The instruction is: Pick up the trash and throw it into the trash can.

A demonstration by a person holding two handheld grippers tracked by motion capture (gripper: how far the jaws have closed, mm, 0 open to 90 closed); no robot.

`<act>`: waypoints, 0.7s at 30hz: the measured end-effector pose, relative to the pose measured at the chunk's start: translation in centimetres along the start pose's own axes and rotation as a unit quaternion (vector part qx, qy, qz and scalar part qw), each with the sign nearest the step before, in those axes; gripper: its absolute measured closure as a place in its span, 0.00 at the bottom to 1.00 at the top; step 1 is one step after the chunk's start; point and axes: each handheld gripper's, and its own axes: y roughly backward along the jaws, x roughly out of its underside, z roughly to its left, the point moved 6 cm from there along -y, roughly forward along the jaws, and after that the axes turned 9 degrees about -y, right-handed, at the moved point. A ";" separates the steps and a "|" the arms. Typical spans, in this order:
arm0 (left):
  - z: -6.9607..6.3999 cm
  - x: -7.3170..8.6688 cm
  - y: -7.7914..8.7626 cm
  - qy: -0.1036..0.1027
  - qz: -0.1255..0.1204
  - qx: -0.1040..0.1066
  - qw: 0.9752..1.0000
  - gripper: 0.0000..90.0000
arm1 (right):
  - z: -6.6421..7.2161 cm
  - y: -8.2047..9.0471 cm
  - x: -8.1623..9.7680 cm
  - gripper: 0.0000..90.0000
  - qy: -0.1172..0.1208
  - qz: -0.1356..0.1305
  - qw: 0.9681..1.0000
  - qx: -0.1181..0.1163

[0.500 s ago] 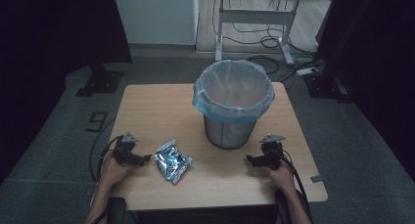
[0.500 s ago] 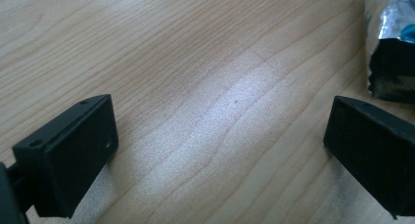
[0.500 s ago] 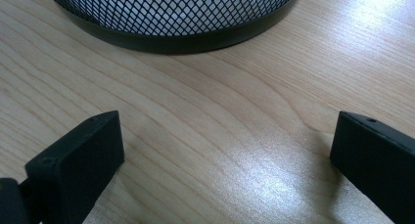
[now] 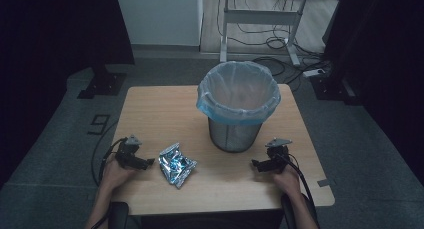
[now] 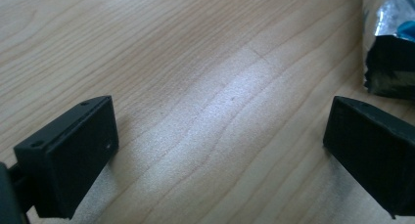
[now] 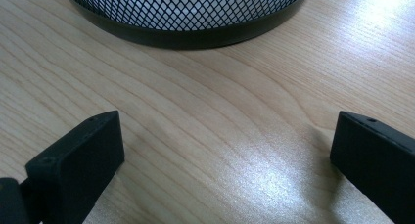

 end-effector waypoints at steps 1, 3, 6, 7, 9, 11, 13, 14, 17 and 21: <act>0.0 -0.1 0.1 -0.001 0.001 -0.001 1.000 0.00 | 0.0 0.0 0.0 0.00 0.000 0.000 1.000 -0.001; -0.1 -0.4 0.3 -0.003 -0.002 0.002 1.000 0.00 | 0.0 0.0 0.0 0.00 -0.001 0.000 1.000 0.000; -0.2 -1.1 0.9 -0.005 -0.014 0.007 1.000 0.00 | 0.0 0.0 0.0 0.00 -0.001 0.000 1.000 0.000; -0.3 -1.4 1.1 -0.006 -0.017 0.007 1.000 0.00 | 0.0 0.0 0.0 0.00 -0.001 0.000 1.000 0.000; -0.6 -2.3 1.7 -0.010 -0.029 0.012 0.999 0.00 | 0.0 0.0 0.0 0.00 -0.001 0.000 1.000 0.000; -0.7 -2.6 1.9 -0.011 -0.034 0.017 0.999 0.01 | 0.0 0.0 0.0 0.00 -0.001 0.000 1.000 0.000; -1.0 -3.4 2.2 -0.015 -0.044 0.020 0.999 0.02 | 0.0 0.0 0.0 0.00 -0.001 0.000 1.000 0.001; -1.2 -3.8 2.3 -0.018 -0.046 0.022 0.999 0.03 | 0.0 0.0 0.0 0.00 -0.001 0.000 1.000 0.001; -1.9 -5.1 2.5 -0.026 -0.057 0.029 0.998 0.07 | 0.0 0.0 0.0 0.00 -0.002 0.000 1.000 0.002; -3.0 -6.6 2.2 -0.043 -0.059 0.038 0.997 0.14 | 0.0 0.0 0.0 0.00 -0.002 0.000 1.000 0.002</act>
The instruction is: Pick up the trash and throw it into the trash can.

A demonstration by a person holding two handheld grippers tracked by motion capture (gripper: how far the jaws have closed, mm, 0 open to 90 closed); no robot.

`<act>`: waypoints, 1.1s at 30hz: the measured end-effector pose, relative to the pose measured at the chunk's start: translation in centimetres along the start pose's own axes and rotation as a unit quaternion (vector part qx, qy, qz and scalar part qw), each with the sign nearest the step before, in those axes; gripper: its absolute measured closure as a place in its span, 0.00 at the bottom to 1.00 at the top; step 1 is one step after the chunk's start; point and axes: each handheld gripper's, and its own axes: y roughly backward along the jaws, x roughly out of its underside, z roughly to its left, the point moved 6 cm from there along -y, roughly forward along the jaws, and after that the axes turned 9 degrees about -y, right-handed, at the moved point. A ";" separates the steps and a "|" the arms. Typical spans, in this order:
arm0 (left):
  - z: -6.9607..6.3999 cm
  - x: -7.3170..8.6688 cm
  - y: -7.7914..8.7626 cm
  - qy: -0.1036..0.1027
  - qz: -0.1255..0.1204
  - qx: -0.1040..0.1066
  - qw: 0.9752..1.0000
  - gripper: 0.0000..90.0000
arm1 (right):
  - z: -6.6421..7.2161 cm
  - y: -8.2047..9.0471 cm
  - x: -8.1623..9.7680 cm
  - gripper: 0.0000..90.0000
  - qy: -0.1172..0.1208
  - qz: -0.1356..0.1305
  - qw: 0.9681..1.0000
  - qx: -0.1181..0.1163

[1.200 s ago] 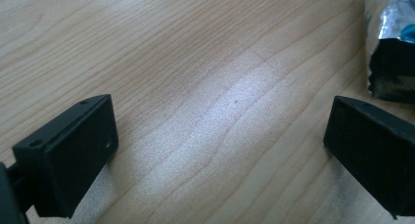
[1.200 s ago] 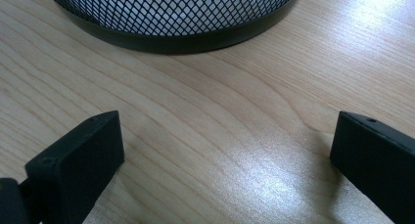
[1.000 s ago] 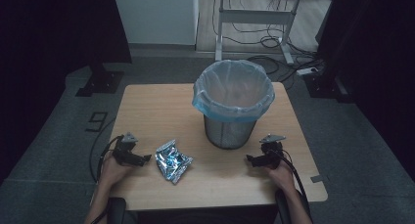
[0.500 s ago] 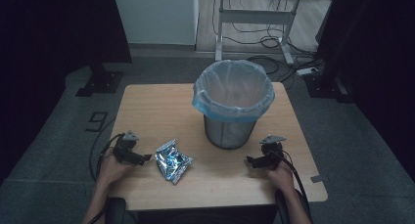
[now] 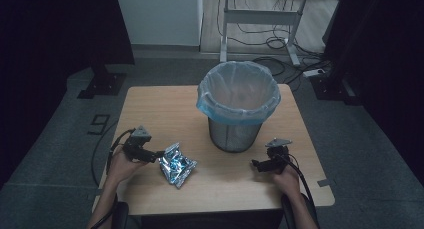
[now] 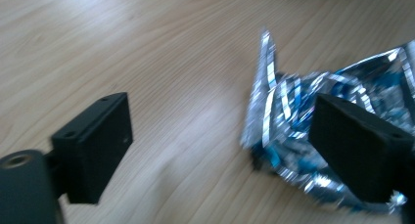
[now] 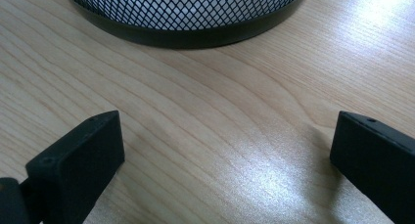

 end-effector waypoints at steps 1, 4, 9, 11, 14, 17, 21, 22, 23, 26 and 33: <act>-0.5 -0.6 -0.6 -0.004 -0.001 0.008 1.000 0.16 | 0.0 0.0 0.0 0.00 0.000 0.000 1.000 0.000; -0.8 -1.1 -1.3 -0.009 0.004 0.016 1.000 0.18 | 0.0 0.0 0.0 0.00 0.000 0.000 1.000 0.000; -1.1 -1.8 -3.3 -0.029 0.031 0.020 0.999 0.27 | 0.0 0.0 0.0 0.00 0.000 0.000 1.000 0.000; -1.2 -1.8 -4.4 -0.036 0.046 0.029 0.998 0.33 | 0.0 0.0 0.0 0.00 0.000 0.000 1.000 0.000; -1.3 -1.6 -5.0 -0.039 0.060 0.028 0.997 0.41 | 0.0 0.0 0.0 0.00 0.000 0.000 1.000 0.000; -1.4 -1.1 -5.6 -0.040 0.070 0.029 0.996 0.54 | 0.0 0.0 0.0 0.00 0.000 0.000 1.000 0.000; -1.4 -0.5 -5.9 -0.038 0.074 0.030 0.996 0.71 | 0.0 0.0 0.0 0.00 0.000 0.000 1.000 0.000; -1.5 -0.5 -6.0 -0.035 0.070 0.034 0.996 0.75 | 0.0 0.0 0.0 0.00 -0.001 0.000 1.000 0.000; -1.5 -0.5 -6.0 -0.033 0.067 0.035 0.997 0.78 | 0.0 0.0 0.0 0.00 -0.001 0.000 1.000 0.000; -1.5 -0.7 -5.9 -0.030 0.060 0.036 0.997 0.91 | 0.0 0.0 0.0 0.00 -0.001 0.000 1.000 0.000; -1.1 -1.4 -5.2 -0.016 0.052 0.049 0.997 0.99 | 0.0 0.0 0.0 0.00 0.000 0.000 1.000 0.000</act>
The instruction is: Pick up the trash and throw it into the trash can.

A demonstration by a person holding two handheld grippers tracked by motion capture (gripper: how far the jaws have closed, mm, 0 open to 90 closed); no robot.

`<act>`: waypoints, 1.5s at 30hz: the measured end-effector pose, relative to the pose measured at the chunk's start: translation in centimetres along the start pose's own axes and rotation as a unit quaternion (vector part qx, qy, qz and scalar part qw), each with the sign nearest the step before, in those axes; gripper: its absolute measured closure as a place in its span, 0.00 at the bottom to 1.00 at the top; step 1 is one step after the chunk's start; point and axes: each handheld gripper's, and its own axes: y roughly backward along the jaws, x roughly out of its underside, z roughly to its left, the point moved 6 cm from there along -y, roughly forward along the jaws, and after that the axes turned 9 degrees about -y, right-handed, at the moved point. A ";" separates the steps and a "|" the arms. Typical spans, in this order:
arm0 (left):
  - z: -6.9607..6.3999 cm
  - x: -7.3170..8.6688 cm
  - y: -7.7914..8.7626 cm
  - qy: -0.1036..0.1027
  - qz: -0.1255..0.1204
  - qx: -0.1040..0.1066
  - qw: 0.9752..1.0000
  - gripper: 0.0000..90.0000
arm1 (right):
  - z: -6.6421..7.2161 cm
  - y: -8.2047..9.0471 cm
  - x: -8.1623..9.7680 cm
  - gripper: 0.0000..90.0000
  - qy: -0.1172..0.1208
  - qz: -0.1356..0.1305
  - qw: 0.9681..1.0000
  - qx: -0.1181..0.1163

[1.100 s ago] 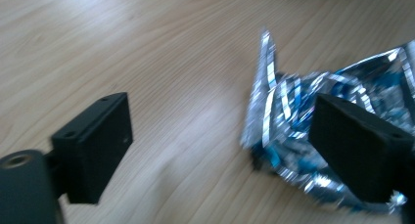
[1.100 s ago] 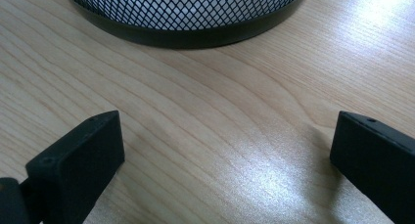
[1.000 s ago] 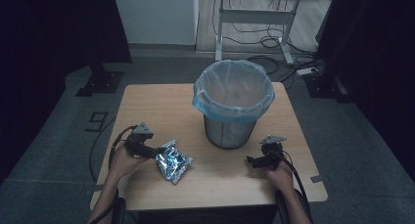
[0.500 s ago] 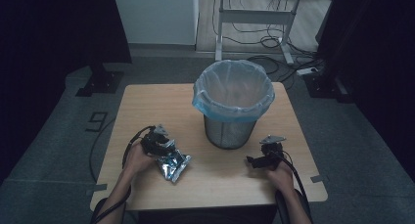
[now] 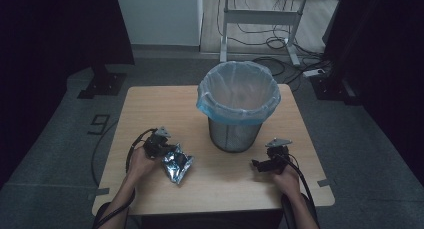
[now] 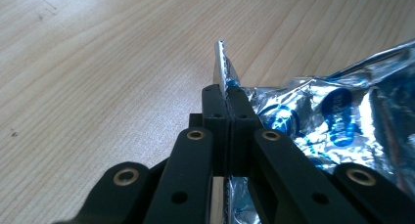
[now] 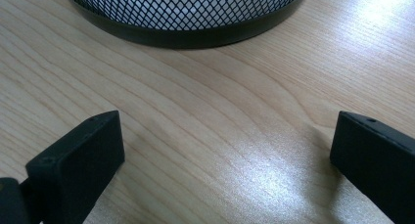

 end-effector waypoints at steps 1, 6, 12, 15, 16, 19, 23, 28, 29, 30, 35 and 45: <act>0.0 0.0 0.0 0.000 0.000 0.000 1.000 0.99 | 0.0 0.0 0.0 0.00 0.000 0.000 1.000 0.000; 0.6 -0.7 1.3 0.011 -0.014 0.005 1.000 0.99 | 0.0 0.0 0.0 0.00 0.000 0.000 1.000 0.000; 1.5 -1.7 3.1 0.020 -0.021 0.006 1.000 0.99 | 0.0 0.0 0.0 0.00 0.000 0.000 1.000 0.000; 1.7 -2.1 3.6 0.022 -0.021 0.009 1.000 0.99 | 0.0 0.0 0.0 0.00 0.000 0.000 1.000 0.000; 1.8 -2.4 3.8 0.022 -0.022 0.008 0.999 0.99 | 0.0 0.0 0.0 0.00 0.000 0.000 1.000 0.000; 2.0 -3.1 4.5 0.021 -0.021 0.010 1.000 0.99 | 0.0 0.0 0.0 0.00 0.000 0.000 1.000 0.000; 2.4 -4.1 5.4 0.022 -0.023 0.012 0.999 0.99 | 0.0 0.0 0.0 0.00 0.000 0.000 1.000 0.000; 2.7 -5.2 6.5 0.022 -0.028 0.017 0.999 0.99 | 0.0 0.0 0.0 0.00 0.001 0.001 1.000 0.000; 2.7 -5.5 6.7 0.024 -0.030 0.017 0.999 0.99 | 0.0 0.0 0.0 0.00 0.001 0.001 1.000 0.000; 2.8 -5.8 6.9 0.022 -0.029 0.017 0.999 0.99 | 0.0 0.0 0.0 0.00 0.001 0.001 1.000 0.000; 3.0 -7.1 8.0 0.019 -0.030 0.020 0.999 0.99 | 0.0 0.0 0.0 0.00 0.003 0.000 1.000 0.000; 3.4 -9.6 10.0 0.014 -0.030 0.026 0.999 0.99 | 0.0 0.0 0.0 0.00 0.001 0.000 1.000 0.001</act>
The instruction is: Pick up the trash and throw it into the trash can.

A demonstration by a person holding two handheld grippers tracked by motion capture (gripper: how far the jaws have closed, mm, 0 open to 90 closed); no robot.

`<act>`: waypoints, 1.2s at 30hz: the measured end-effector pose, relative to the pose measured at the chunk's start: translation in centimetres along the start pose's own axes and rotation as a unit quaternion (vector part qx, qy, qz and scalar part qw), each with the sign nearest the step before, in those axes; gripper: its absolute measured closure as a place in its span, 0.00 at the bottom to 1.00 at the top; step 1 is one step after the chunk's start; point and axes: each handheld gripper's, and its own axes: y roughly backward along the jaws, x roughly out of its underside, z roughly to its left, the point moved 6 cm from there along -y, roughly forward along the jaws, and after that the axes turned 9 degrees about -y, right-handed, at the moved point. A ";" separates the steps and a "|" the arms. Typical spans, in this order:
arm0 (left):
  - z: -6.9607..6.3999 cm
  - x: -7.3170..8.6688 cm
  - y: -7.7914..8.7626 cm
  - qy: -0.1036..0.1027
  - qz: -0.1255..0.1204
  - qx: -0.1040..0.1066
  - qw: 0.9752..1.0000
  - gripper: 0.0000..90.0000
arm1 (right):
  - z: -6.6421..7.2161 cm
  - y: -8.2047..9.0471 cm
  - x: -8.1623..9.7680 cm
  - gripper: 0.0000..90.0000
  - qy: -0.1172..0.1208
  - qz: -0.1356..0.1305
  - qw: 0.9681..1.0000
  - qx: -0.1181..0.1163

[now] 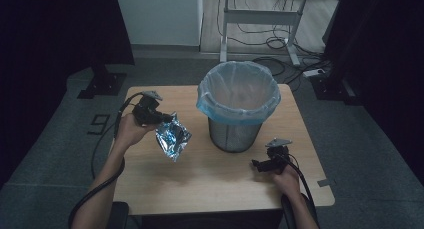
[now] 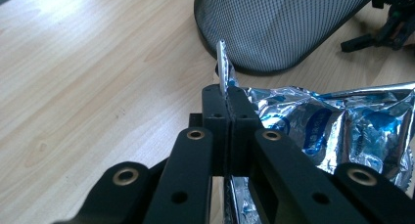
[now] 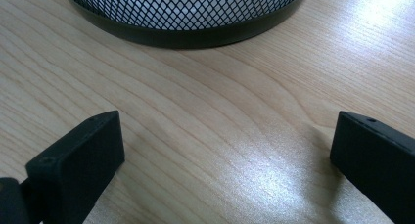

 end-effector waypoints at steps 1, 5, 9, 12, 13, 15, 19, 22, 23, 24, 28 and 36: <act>0.0 -0.3 0.2 0.000 -0.001 0.001 1.000 0.99 | 0.0 0.0 0.0 0.00 0.000 0.000 1.000 0.000; 0.1 -1.3 1.0 0.001 -0.004 0.003 1.000 0.99 | 0.0 0.0 0.0 0.00 0.000 0.000 1.000 0.000; 0.2 -2.5 1.9 -0.001 -0.007 0.005 1.000 0.99 | 0.0 0.0 0.0 0.00 0.000 0.000 1.000 0.000; 0.2 -3.4 2.5 -0.001 -0.011 0.008 1.000 0.98 | 0.0 0.0 0.0 0.00 0.000 0.000 1.000 0.000; 0.2 -3.7 2.7 -0.002 -0.010 0.008 1.000 0.98 | 0.0 0.0 0.0 0.00 0.000 0.000 1.000 0.000; 0.1 -4.3 3.1 -0.005 -0.010 0.009 1.000 0.98 | 0.0 0.0 0.0 0.00 0.000 0.000 1.000 0.000; 0.0 -5.5 3.6 -0.008 -0.010 0.008 1.000 0.98 | 0.0 0.0 0.0 0.00 0.001 0.001 1.000 0.001; 0.0 -6.4 4.1 -0.010 -0.011 0.010 1.000 0.98 | 0.0 0.0 0.0 0.00 -0.001 0.000 1.000 0.000; 0.0 -6.7 4.3 -0.010 -0.012 0.011 1.000 0.98 | 0.0 0.0 0.0 0.00 -0.001 0.000 1.000 0.000; -0.1 -7.0 4.4 -0.011 -0.012 0.012 1.000 0.98 | 0.0 0.0 0.0 0.00 0.000 0.000 1.000 0.000; 0.0 -8.3 5.1 -0.015 -0.008 0.008 1.000 0.98 | 0.0 0.0 0.0 0.00 0.000 0.000 1.000 0.000; -0.1 -10.8 6.2 -0.022 -0.011 0.008 1.000 0.98 | 0.0 0.0 0.0 0.00 -0.001 0.000 1.000 0.000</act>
